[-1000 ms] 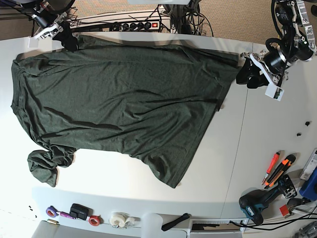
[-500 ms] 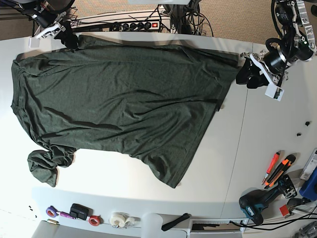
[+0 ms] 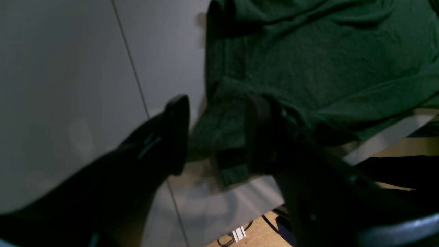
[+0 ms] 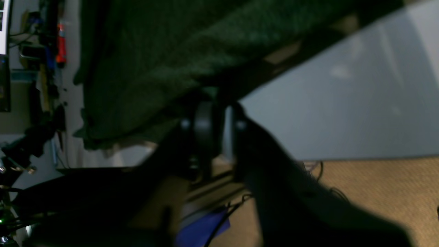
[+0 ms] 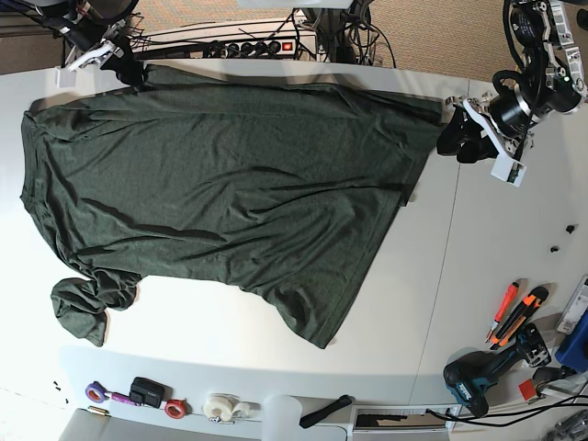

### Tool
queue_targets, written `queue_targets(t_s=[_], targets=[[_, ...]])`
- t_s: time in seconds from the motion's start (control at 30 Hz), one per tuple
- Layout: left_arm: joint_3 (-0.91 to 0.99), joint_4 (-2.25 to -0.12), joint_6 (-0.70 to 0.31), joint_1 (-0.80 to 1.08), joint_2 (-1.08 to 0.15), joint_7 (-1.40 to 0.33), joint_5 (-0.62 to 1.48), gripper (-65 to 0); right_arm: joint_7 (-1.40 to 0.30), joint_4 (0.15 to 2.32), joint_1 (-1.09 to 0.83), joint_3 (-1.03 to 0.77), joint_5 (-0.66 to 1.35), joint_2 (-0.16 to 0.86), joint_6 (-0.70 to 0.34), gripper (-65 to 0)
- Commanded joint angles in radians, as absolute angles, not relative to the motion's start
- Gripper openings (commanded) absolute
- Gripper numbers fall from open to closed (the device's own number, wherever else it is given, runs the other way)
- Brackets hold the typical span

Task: Layout the t-shirt on the table in an organized manner, then fold the t-shirt properly

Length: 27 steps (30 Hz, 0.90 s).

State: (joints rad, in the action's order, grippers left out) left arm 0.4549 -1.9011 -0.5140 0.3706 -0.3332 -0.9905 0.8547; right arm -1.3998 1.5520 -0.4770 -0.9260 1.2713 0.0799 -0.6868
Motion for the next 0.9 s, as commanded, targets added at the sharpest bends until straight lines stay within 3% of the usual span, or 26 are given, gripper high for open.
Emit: queue_targets(t_s=[0.0, 0.37, 0.53, 0.87], targets=[[0.461, -1.92, -0.522, 0.366, -0.346, -0.973, 0.879, -37.9, -1.396, 1.563, -0.485, -0.929, 1.285, 0.091, -0.698, -64.8], [0.461, -1.92, -0.512, 0.366, -0.346, -0.973, 0.88, -37.8, -1.396, 1.563, -0.485, -0.929, 1.286, 0.091, -0.698, -65.0], [0.461, -1.907, -0.488, 0.366, -0.346, -0.973, 0.937, -30.3, -1.396, 1.563, -0.485, -0.929, 1.286, 0.091, -0.698, -65.0], [0.461, -1.784, -0.469, 0.366, -0.346, -0.978, 0.952, -30.4, -1.396, 1.563, -0.485, -0.929, 1.286, 0.091, -0.698, -65.0]])
